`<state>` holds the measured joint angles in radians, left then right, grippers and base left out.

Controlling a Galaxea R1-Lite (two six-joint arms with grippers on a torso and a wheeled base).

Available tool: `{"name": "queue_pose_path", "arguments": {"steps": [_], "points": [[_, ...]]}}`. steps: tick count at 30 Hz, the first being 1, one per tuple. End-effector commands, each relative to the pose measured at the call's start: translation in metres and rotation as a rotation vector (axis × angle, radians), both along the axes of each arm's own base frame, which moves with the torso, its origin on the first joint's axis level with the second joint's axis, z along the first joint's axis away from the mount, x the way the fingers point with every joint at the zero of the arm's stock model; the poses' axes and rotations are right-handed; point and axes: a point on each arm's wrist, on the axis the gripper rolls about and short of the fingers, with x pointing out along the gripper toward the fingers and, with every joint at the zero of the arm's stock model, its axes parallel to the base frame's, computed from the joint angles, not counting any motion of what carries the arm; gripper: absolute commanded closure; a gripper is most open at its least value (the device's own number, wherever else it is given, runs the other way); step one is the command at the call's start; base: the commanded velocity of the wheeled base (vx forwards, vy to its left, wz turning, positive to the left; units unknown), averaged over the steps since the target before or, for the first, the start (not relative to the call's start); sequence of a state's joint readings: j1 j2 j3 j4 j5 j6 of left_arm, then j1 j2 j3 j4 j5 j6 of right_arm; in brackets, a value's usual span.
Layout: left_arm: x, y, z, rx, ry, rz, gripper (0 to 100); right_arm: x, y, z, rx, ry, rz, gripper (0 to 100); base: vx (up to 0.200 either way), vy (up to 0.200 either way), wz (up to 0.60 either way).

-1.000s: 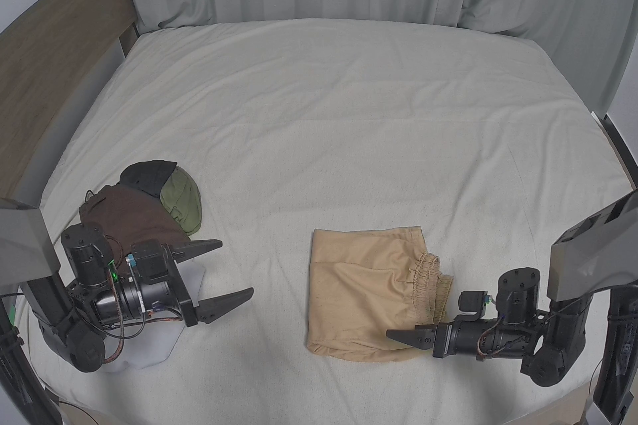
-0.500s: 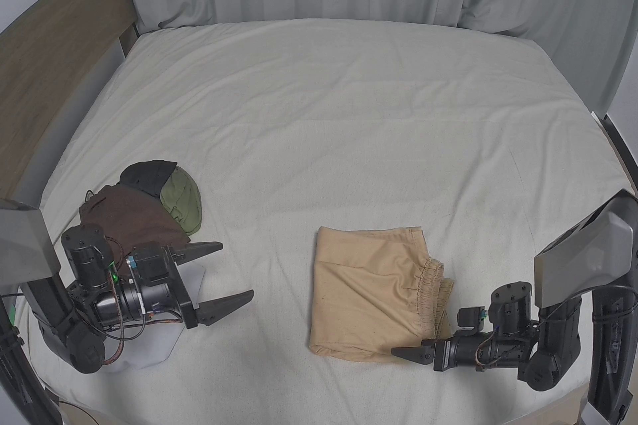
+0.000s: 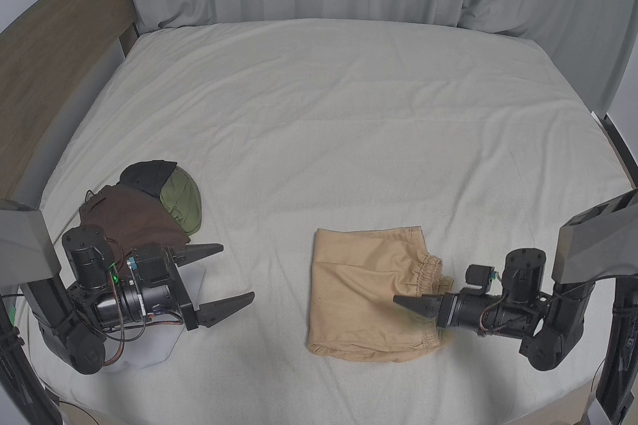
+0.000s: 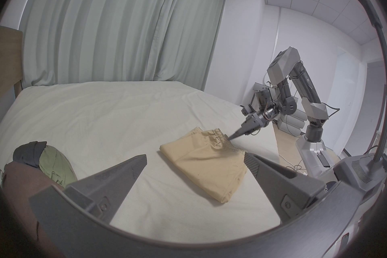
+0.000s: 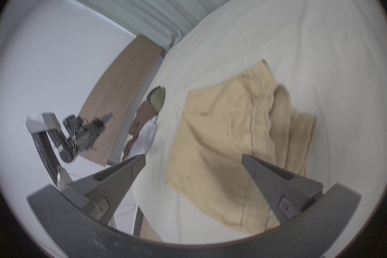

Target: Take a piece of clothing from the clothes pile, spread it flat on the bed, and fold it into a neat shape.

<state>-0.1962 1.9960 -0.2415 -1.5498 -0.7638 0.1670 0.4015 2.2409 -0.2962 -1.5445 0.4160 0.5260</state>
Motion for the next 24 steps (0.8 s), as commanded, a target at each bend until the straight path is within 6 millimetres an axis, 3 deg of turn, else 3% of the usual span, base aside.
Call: {"name": "queue_pose_path", "arguments": {"steps": [1,9,17,24], "points": [[0.0,-0.001,0.0,0.001,0.002,-0.003,0,0.017,-0.004,0.019,0.06,-0.075,-0.048,0,0.0,0.0,0.0],[0.0,-0.001,-0.001,0.001,0.005,-0.003,0,0.038,0.001,0.001,0.036,-0.081,-0.136,0,0.0,0.0,0.0],[0.0,-0.001,-0.001,0.001,0.005,-0.003,0,0.041,-0.002,-0.013,0.014,-0.048,-0.154,0,0.0,0.0,0.0],[-0.001,-0.001,-0.001,0.001,0.009,-0.003,0,0.042,-0.003,-0.014,0.011,-0.046,-0.161,0,0.0,0.0,0.0]]}}
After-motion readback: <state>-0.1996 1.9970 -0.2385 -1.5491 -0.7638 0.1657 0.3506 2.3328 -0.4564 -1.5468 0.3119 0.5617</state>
